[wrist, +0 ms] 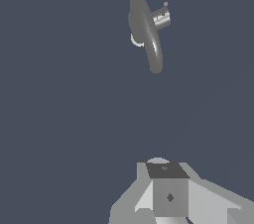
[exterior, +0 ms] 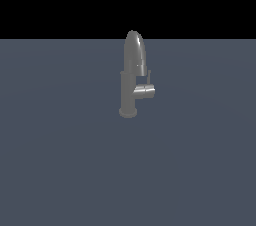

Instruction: Turn on the faucet by rotating a designated handle.

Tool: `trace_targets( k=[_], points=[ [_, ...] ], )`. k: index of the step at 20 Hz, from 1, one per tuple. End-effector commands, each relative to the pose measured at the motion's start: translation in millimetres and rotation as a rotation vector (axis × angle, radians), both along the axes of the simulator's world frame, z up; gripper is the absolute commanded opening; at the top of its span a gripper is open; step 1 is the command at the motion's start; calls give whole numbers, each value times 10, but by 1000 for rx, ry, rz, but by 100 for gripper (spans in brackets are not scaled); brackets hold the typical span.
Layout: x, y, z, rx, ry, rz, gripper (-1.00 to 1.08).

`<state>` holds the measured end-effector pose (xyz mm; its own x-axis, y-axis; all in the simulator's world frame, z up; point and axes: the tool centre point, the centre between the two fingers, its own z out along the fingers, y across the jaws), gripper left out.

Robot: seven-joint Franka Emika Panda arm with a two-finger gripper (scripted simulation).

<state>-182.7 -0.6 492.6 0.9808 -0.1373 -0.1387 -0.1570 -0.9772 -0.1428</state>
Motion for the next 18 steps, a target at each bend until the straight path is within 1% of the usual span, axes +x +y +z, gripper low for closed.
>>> trace_targets(
  k=[1,18],
  points=[
    [142,-12,-32,27,35,-27,-100],
    [1075,-163,-389,223,277,-213,-100]
  ],
)
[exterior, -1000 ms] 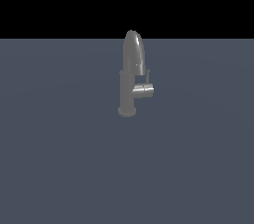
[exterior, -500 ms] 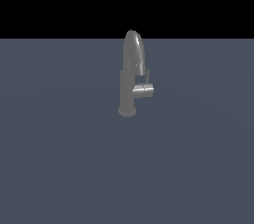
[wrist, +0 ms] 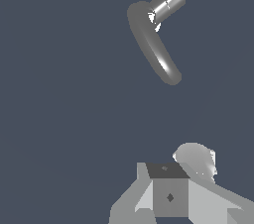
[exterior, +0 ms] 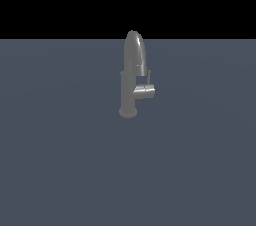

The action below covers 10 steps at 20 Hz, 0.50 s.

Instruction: Turn on the faucet by rotating a designated handle.

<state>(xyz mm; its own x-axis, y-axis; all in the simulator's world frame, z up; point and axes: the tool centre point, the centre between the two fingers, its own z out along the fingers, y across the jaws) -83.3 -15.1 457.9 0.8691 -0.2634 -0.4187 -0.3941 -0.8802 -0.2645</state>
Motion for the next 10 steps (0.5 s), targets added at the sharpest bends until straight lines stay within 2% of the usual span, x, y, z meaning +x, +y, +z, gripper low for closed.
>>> trace_targets(
  k=[1,10],
  points=[
    [133,-30,-72,30,36,-28,-100],
    [573,-150,-377,139,169,-129,-100]
  ],
)
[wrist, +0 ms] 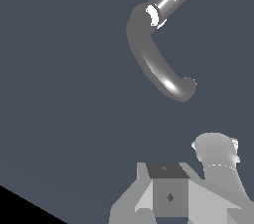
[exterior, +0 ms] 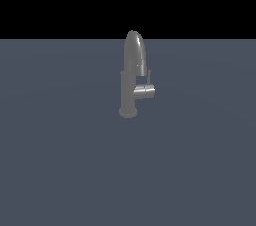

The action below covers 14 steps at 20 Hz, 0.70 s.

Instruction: Turn on the faucet by rotating a designated handle.

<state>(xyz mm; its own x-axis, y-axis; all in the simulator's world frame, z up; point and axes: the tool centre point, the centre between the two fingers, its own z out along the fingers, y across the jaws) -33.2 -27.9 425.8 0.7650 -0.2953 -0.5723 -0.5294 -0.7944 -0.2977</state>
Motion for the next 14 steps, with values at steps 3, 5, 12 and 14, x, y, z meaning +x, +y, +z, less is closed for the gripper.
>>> trace_targets(
  k=[3,5,12,14],
  points=[
    [209,-65,-176,57,68,-51,-100],
    [297,-94,-260,82,98,-74,-100],
    [583,-197,-588,173,207,-157,-100],
    [659,-226,-691,200,239,-182,-100]
  ],
)
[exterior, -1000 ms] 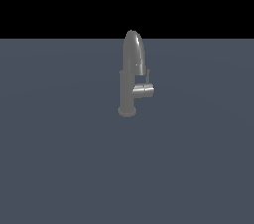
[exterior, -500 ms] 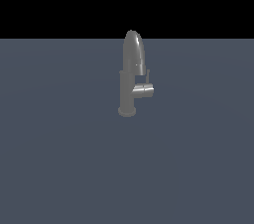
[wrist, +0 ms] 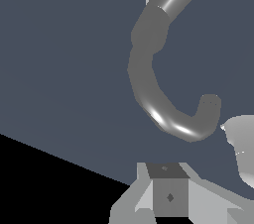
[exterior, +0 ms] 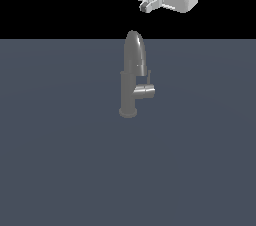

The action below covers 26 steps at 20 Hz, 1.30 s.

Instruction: Turn on the faucet by rotating a designated handle.

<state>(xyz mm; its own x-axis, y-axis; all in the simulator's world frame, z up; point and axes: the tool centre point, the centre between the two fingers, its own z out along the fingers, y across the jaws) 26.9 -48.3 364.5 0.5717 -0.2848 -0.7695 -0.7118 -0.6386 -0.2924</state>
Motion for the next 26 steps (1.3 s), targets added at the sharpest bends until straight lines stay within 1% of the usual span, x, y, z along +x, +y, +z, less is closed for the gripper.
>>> trace_targets(
  k=[1,9,15,21,26],
  points=[
    [94,-37,-131,35,41,-31,-100],
    [360,-144,-604,148,177,-136,-100],
    [524,-208,-1022,241,289,-223,-100],
    [634,-240,-1444,329,398,-308,-100],
    [683,-240,-1746,388,472,-367,-100]
  ],
)
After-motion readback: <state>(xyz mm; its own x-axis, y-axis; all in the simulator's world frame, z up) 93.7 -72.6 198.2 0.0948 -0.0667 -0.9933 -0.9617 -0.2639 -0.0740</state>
